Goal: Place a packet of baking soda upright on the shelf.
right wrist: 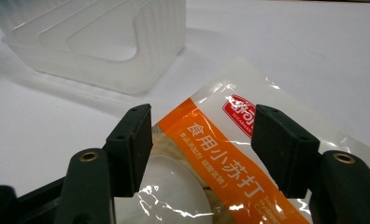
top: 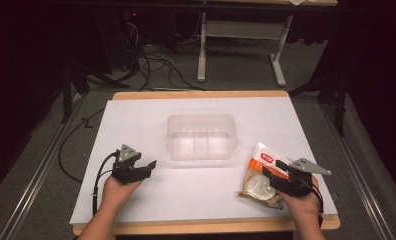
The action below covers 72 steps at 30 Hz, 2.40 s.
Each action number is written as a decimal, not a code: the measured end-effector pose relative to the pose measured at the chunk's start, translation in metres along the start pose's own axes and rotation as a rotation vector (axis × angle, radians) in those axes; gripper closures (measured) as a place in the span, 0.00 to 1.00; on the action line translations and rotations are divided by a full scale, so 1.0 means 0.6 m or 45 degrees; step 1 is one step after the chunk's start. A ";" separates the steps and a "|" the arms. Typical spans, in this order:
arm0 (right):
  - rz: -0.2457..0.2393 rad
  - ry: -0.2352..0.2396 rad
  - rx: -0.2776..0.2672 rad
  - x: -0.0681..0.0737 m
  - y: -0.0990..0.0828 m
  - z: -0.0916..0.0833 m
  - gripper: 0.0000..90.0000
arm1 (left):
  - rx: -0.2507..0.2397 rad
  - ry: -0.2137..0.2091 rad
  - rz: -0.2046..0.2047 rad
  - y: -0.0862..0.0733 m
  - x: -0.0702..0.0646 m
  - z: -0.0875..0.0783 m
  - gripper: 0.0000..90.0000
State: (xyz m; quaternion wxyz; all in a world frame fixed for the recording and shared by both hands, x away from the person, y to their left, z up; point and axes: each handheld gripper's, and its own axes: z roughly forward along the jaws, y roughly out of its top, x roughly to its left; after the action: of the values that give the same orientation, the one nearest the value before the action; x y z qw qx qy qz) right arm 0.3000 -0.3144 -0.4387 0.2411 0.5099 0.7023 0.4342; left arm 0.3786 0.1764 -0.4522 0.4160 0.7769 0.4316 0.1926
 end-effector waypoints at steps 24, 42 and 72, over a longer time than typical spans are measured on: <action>0.085 0.001 -0.036 -0.034 0.005 -0.020 0.43 | -0.024 -0.009 0.003 0.000 -0.003 -0.004 0.36; 0.201 -0.158 -0.023 -0.102 0.006 -0.025 0.30 | -0.015 -0.013 0.007 0.001 -0.004 -0.002 0.36; 0.343 0.018 0.110 -0.149 -0.029 0.005 0.84 | 0.013 -0.028 0.038 0.000 -0.008 0.000 0.36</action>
State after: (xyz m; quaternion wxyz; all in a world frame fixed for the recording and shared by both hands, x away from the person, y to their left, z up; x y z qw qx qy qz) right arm 0.3260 -0.3981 -0.4642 0.1534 0.6066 0.6472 0.4356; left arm 0.3760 0.1723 -0.4518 0.4138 0.7874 0.4164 0.1881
